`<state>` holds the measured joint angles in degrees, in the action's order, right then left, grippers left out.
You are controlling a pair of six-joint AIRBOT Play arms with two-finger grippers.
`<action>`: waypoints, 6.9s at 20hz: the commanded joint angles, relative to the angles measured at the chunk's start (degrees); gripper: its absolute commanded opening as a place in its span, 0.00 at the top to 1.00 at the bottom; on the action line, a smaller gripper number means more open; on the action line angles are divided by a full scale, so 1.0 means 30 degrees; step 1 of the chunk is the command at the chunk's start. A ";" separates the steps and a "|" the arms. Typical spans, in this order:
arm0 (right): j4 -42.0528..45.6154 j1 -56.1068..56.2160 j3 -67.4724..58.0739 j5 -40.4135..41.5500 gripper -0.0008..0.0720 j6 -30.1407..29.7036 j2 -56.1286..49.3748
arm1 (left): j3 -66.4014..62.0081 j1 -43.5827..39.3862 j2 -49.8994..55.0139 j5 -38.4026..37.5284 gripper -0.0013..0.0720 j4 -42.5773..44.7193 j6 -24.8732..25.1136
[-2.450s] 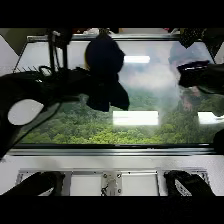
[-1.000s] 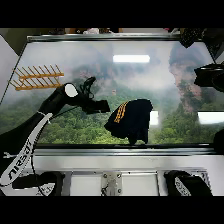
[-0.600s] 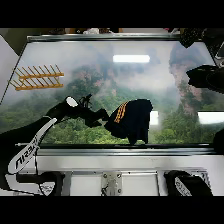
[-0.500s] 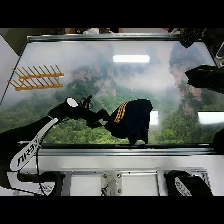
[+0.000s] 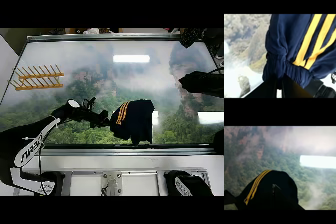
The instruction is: Fold the clothes and pants, and hang the long-sleeved shirts on hangers.
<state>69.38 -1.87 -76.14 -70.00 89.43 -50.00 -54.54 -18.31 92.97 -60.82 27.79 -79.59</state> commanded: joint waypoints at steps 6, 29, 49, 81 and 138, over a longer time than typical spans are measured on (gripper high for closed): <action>0.0270 -0.3235 0.6535 -0.1537 0.14 0.0189 -0.1588 | -0.0066 0.4051 -0.2987 -0.0138 0.95 -0.0095 0.0969; 0.1617 0.0066 0.1457 0.0146 0.98 -0.3096 -0.0860 | -0.8874 0.8459 -0.8335 -0.3912 0.95 0.0729 0.0867; -0.1304 0.0022 -0.3898 0.1326 0.98 0.0758 0.0066 | -0.5952 0.8182 -1.6866 -0.5064 0.95 0.6921 -0.3978; 0.0168 -0.1231 0.7919 0.3628 0.09 0.0765 0.2841 | -0.3300 0.4823 0.1705 0.1319 0.07 0.4342 -0.2572; -0.1989 -0.2215 -0.9296 0.2025 0.99 0.0189 0.1953 | -0.8298 0.0940 -2.0130 -0.3679 0.95 1.2014 -1.0819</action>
<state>63.09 -8.51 -102.00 -62.89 87.15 -43.57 -82.74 -13.28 35.90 -71.83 53.80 -104.18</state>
